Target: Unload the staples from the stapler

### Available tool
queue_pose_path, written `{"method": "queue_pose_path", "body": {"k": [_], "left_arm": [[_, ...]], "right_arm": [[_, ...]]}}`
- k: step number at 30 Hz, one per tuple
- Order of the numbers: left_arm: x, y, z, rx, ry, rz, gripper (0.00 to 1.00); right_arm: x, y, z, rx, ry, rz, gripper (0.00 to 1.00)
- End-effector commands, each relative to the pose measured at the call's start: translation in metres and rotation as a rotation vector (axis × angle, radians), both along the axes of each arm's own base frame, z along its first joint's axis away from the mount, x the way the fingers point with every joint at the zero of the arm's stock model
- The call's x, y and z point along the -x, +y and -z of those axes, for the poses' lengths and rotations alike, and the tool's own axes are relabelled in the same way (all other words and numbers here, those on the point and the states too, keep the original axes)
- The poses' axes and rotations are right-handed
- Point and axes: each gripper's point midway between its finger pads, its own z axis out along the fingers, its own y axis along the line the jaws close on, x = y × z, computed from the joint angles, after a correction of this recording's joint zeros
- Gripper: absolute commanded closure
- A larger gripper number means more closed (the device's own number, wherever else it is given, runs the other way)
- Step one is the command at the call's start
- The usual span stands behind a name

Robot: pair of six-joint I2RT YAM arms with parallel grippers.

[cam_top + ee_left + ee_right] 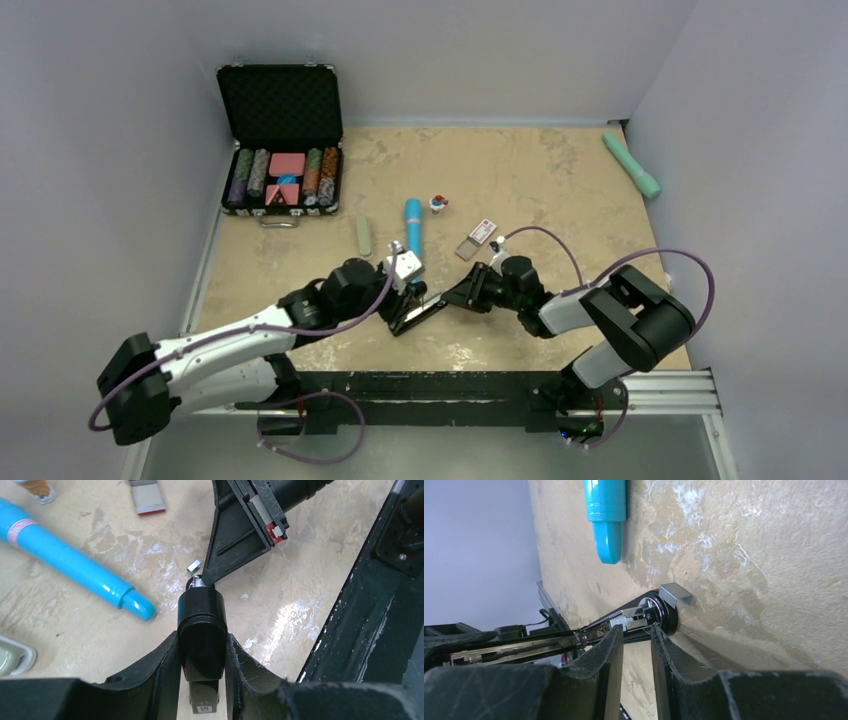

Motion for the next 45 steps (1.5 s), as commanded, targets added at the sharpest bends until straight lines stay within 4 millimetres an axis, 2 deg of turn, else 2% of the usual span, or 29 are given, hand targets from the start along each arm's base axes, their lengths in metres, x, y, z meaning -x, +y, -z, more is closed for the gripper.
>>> {"method": "queue_pose_path", "body": {"k": [1, 5, 9, 15, 19, 25, 28, 33, 36, 39, 41, 42, 44, 45], "left_arm": [[-0.013, 0.02, -0.04, 0.232, -0.112, -0.18, 1.0], [-0.016, 0.053, -0.024, 0.297, -0.119, -0.343, 1.0], [-0.015, 0.077, -0.007, 0.351, -0.113, -0.447, 1.0], [-0.012, 0.087, 0.003, 0.403, -0.091, -0.498, 1.0], [-0.016, 0.101, -0.005, 0.418, -0.097, -0.579, 1.0], [-0.016, 0.118, -0.029, 0.429, -0.138, -0.625, 1.0], [-0.018, 0.114, -0.051, 0.428, -0.192, -0.581, 1.0], [-0.006, 0.082, -0.065, 0.339, -0.166, -0.384, 1.0], [0.002, 0.066, -0.067, 0.316, -0.134, -0.289, 1.0], [0.014, 0.053, -0.08, 0.319, -0.112, -0.187, 1.0], [0.018, 0.046, -0.09, 0.311, -0.086, -0.152, 1.0], [0.022, 0.041, -0.099, 0.319, -0.071, -0.124, 1.0], [0.03, 0.03, -0.11, 0.349, -0.026, -0.069, 1.0], [0.033, 0.024, -0.116, 0.377, -0.005, -0.046, 1.0]], "right_arm": [[0.002, -0.019, 0.034, 0.127, 0.05, 0.049, 0.73], [0.002, -0.018, 0.037, 0.131, 0.057, 0.043, 0.73], [0.001, -0.017, 0.04, 0.139, 0.061, 0.039, 0.73], [0.003, -0.018, 0.046, 0.153, 0.074, 0.033, 0.73], [0.005, -0.022, 0.05, 0.163, 0.078, 0.039, 0.74], [0.013, -0.027, 0.061, 0.175, 0.105, 0.04, 0.74], [0.017, -0.026, 0.064, 0.161, 0.115, 0.032, 0.74], [0.023, -0.024, 0.057, 0.132, 0.109, 0.013, 0.75], [0.025, -0.024, 0.045, 0.113, 0.086, 0.003, 0.75], [0.025, -0.019, 0.012, 0.06, -0.001, -0.029, 0.76], [0.026, -0.016, -0.018, 0.017, -0.096, -0.069, 0.75], [0.024, -0.013, -0.04, -0.011, -0.167, -0.09, 0.73], [0.021, -0.011, -0.086, -0.047, -0.312, -0.112, 0.62], [0.021, -0.012, -0.111, -0.065, -0.382, -0.114, 0.51]]}}
